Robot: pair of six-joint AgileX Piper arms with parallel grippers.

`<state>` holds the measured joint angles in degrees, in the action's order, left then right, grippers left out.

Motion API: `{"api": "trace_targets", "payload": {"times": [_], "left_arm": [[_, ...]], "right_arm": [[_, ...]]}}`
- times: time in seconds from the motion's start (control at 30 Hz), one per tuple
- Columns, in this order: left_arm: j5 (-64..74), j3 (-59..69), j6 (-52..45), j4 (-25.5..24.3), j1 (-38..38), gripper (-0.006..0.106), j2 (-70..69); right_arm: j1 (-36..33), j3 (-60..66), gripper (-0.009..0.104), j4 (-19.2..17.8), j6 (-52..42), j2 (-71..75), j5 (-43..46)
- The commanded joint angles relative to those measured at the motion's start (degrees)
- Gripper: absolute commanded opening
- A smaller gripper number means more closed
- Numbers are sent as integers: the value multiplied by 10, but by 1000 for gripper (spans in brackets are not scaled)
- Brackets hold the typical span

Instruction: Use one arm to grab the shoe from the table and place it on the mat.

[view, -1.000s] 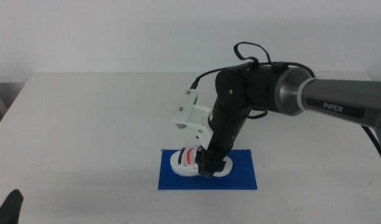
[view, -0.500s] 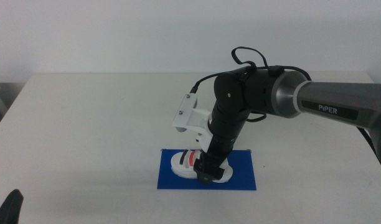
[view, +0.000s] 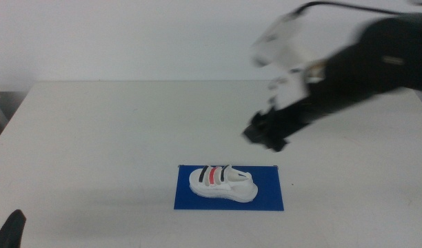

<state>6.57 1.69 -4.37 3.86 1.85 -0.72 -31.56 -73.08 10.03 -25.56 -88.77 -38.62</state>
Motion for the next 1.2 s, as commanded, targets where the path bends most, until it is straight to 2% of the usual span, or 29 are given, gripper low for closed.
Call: {"api": "trace_targets", "payload": {"times": [0.0,0.13,0.23,0.47,0.6,0.9,1.17], "left_arm": [[-47,4,3,5,2,94,-8],[-47,4,3,5,2,94,-8],[-47,4,3,5,2,94,-8],[-47,4,3,5,2,94,-8],[-47,4,3,5,2,94,-8],[-47,4,3,5,2,94,-8],[-47,4,3,5,2,94,-8]], "right_arm": [[24,64,87,2,59,109,99],[66,188,87,-21,171,232,195],[99,272,87,-43,237,311,232],[125,461,87,-100,284,483,324],[139,550,87,-97,305,578,374],[201,609,87,-97,305,679,370],[205,674,87,-95,305,758,372]]}}
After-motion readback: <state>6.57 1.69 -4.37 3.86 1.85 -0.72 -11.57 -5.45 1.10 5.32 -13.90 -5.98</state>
